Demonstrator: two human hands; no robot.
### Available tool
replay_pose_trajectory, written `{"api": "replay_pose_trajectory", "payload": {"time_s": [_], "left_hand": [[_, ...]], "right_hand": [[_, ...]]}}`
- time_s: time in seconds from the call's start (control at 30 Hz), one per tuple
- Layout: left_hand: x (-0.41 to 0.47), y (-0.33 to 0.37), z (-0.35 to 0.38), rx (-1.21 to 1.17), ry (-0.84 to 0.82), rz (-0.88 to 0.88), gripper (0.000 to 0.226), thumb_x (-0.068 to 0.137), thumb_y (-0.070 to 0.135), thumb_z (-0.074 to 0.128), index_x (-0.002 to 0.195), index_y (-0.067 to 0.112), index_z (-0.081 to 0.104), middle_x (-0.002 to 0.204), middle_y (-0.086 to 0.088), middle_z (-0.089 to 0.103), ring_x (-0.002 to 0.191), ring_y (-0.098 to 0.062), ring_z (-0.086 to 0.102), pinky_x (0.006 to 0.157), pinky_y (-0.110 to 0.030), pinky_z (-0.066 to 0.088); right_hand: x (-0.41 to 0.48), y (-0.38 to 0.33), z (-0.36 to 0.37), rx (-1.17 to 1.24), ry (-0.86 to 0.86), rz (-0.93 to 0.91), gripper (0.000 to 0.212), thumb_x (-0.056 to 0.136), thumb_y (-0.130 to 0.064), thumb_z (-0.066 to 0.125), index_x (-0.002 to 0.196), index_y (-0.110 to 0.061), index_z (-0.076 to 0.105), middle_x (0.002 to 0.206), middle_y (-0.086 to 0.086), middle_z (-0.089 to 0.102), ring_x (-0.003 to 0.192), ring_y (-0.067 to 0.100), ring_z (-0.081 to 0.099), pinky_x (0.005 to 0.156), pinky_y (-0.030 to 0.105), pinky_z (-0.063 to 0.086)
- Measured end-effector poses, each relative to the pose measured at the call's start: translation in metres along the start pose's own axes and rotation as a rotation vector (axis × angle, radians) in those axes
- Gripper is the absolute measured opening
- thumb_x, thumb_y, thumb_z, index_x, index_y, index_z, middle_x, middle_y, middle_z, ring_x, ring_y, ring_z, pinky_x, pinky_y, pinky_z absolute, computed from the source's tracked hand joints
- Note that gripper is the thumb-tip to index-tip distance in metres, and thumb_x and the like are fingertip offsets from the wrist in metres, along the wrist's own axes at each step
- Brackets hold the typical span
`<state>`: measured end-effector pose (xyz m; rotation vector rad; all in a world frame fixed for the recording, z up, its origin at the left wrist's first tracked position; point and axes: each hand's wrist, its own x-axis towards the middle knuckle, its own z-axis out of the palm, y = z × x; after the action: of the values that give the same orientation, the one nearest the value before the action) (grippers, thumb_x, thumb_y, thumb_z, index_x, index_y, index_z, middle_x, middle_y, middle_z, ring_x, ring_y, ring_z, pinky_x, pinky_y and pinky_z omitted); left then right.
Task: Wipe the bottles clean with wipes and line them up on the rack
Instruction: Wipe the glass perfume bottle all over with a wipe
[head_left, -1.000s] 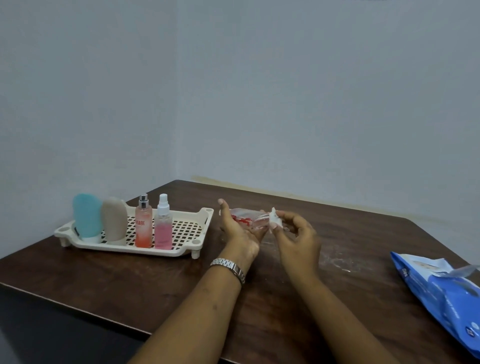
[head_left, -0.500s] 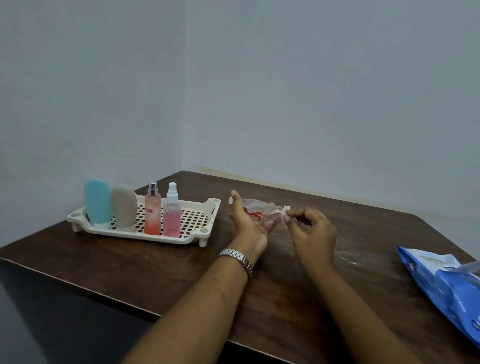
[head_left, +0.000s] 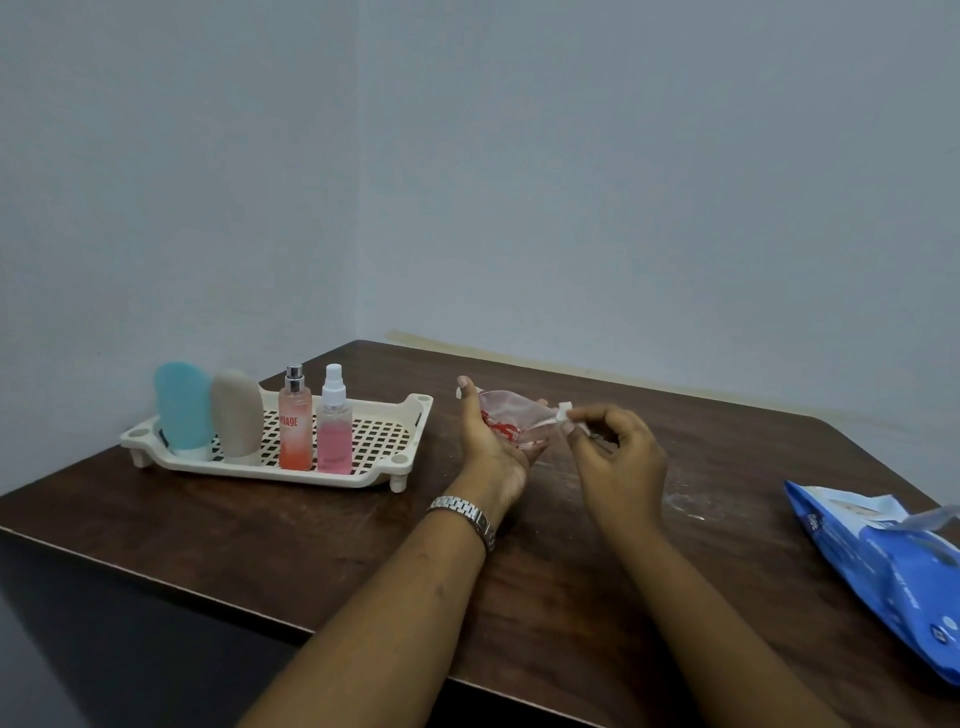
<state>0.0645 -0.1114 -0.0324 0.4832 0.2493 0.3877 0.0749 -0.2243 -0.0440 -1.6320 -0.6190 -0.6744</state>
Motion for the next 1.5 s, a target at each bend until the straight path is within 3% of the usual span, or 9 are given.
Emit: {"api": "replay_pose_trajectory", "payload": {"time_s": [0.2,0.4,0.57,0.67,0.73,0.93,1.1,1.33,1.5], "left_hand": [[0.003,0.001,-0.004,0.018,-0.073,0.002,0.077,0.088,0.067,0.044,0.134,0.006,0.046,0.093,-0.025,0.066,0.084,-0.034,0.067,0.074,-0.046,0.055],[0.007,-0.003,-0.007,0.109,-0.194,-0.020,0.083,0.085,0.071,0.041,0.130,0.002,0.051,0.101,-0.025,0.066,0.087,-0.036,0.067,0.076,-0.045,0.056],[0.012,-0.011,-0.009,0.191,-0.245,0.036,0.071,0.075,0.069,0.051,0.105,0.006,0.059,0.085,-0.013,0.071,0.082,-0.030,0.068,0.083,-0.046,0.054],[0.015,-0.012,-0.010,0.210,-0.283,0.024,0.068,0.070,0.066,0.056,0.100,0.006,0.063,0.094,-0.015,0.068,0.093,-0.033,0.065,0.097,-0.052,0.047],[0.013,-0.010,-0.010,0.163,-0.328,-0.038,0.062,0.078,0.063,0.056,0.096,0.004,0.064,0.093,-0.017,0.067,0.091,-0.034,0.064,0.095,-0.051,0.047],[0.010,-0.016,-0.014,0.350,-0.438,-0.143,0.059,0.088,0.060,0.046,0.083,0.009,0.074,0.089,-0.012,0.070,0.082,-0.028,0.066,0.089,-0.046,0.048],[0.000,-0.027,-0.012,0.480,-0.482,-0.208,0.057,0.078,0.059,0.054,0.103,0.009,0.064,0.097,-0.013,0.064,0.088,-0.028,0.061,0.090,-0.043,0.047],[0.005,-0.024,-0.015,0.423,-0.505,-0.164,0.059,0.076,0.061,0.059,0.103,0.009,0.063,0.095,-0.012,0.065,0.087,-0.026,0.062,0.083,-0.041,0.051],[0.010,-0.020,-0.014,0.365,-0.482,-0.150,0.061,0.075,0.063,0.059,0.104,0.010,0.065,0.102,-0.013,0.064,0.094,-0.028,0.061,0.095,-0.048,0.046]], "right_hand": [[0.004,0.002,0.001,0.104,-0.013,0.185,0.012,0.086,-0.007,0.063,0.089,-0.017,0.069,0.081,-0.010,0.066,0.070,-0.009,0.058,0.058,0.004,0.043],[0.011,0.006,-0.004,0.387,-0.103,0.399,0.020,0.090,0.003,0.055,0.091,-0.010,0.070,0.090,0.006,0.072,0.088,0.017,0.068,0.078,0.027,0.057],[0.012,0.009,-0.005,0.458,-0.123,0.446,0.016,0.088,0.000,0.058,0.092,-0.010,0.070,0.094,0.008,0.072,0.091,0.018,0.068,0.074,0.027,0.057],[0.016,0.009,-0.008,0.584,-0.161,0.504,0.015,0.087,0.002,0.058,0.095,-0.006,0.069,0.092,0.009,0.072,0.085,0.018,0.068,0.072,0.025,0.058],[0.019,0.010,-0.011,0.639,-0.188,0.509,0.017,0.088,0.004,0.057,0.094,-0.006,0.069,0.085,0.006,0.073,0.079,0.016,0.068,0.070,0.025,0.058],[0.022,0.017,-0.018,0.562,-0.118,0.481,0.016,0.086,0.002,0.061,0.092,-0.008,0.071,0.085,0.006,0.073,0.075,0.014,0.068,0.059,0.022,0.056],[0.023,0.024,-0.021,0.505,-0.064,0.503,0.011,0.085,-0.003,0.063,0.088,-0.011,0.071,0.079,0.001,0.074,0.067,0.010,0.065,0.053,0.020,0.053],[0.021,0.026,-0.016,0.357,-0.109,0.458,0.008,0.086,-0.017,0.066,0.091,-0.017,0.073,0.091,0.005,0.073,0.088,0.021,0.067,0.072,0.034,0.056],[0.017,0.014,-0.019,0.243,-0.113,0.333,0.011,0.080,-0.022,0.072,0.089,-0.016,0.071,0.086,0.001,0.071,0.081,0.013,0.066,0.060,0.018,0.054]]}}
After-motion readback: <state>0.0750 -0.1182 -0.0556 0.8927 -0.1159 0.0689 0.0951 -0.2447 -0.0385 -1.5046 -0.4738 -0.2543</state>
